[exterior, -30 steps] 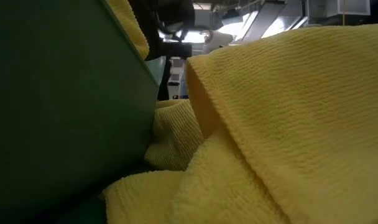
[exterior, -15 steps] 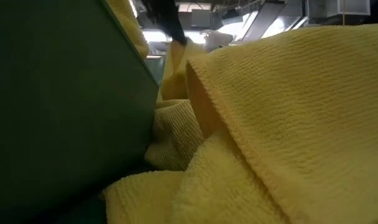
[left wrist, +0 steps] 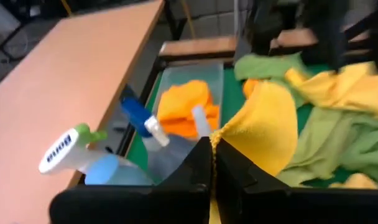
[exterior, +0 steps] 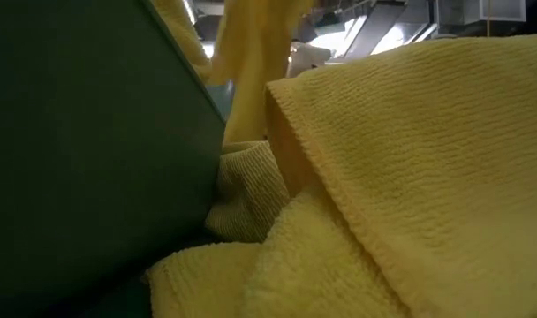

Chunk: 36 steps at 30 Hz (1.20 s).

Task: Sort microfiber towel by color & place in baskets
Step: Put the yellow towel into the blue bin

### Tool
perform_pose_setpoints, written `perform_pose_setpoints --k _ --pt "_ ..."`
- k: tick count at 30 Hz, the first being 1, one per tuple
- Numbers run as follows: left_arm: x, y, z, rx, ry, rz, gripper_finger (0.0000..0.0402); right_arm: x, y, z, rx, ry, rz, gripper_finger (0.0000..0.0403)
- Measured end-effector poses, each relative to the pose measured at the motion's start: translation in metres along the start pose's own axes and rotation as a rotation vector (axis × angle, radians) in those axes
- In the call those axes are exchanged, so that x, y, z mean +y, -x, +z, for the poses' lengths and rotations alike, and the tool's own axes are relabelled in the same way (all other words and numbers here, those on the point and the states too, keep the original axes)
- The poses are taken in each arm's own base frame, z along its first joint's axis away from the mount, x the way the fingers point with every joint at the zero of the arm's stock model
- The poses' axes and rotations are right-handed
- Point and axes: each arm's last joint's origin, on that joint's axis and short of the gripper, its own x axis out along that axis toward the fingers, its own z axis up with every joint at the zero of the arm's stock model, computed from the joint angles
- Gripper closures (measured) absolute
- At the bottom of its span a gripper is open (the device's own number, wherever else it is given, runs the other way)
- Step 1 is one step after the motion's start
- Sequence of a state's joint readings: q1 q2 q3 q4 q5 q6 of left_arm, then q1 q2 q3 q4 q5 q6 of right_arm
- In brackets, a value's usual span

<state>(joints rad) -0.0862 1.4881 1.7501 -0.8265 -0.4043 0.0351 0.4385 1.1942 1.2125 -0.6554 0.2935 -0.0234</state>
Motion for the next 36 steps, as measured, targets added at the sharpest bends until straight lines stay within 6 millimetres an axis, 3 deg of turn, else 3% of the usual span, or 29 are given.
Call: perform_pose_setpoints --k 14,26,36 --pt "-0.016 0.095 0.051 -0.313 0.081 -0.153 0.0401 0.0 0.0 0.0 0.0 -0.001 0.0 0.02" --pt "-0.041 0.155 0.058 -0.402 0.206 -0.393 0.0401 0.0 0.0 0.0 -0.001 0.0 0.0 0.02" --pt "-0.063 0.176 0.042 -0.285 0.27 -0.522 0.0401 0.0 0.0 0.0 -0.001 -0.001 0.0 0.02"
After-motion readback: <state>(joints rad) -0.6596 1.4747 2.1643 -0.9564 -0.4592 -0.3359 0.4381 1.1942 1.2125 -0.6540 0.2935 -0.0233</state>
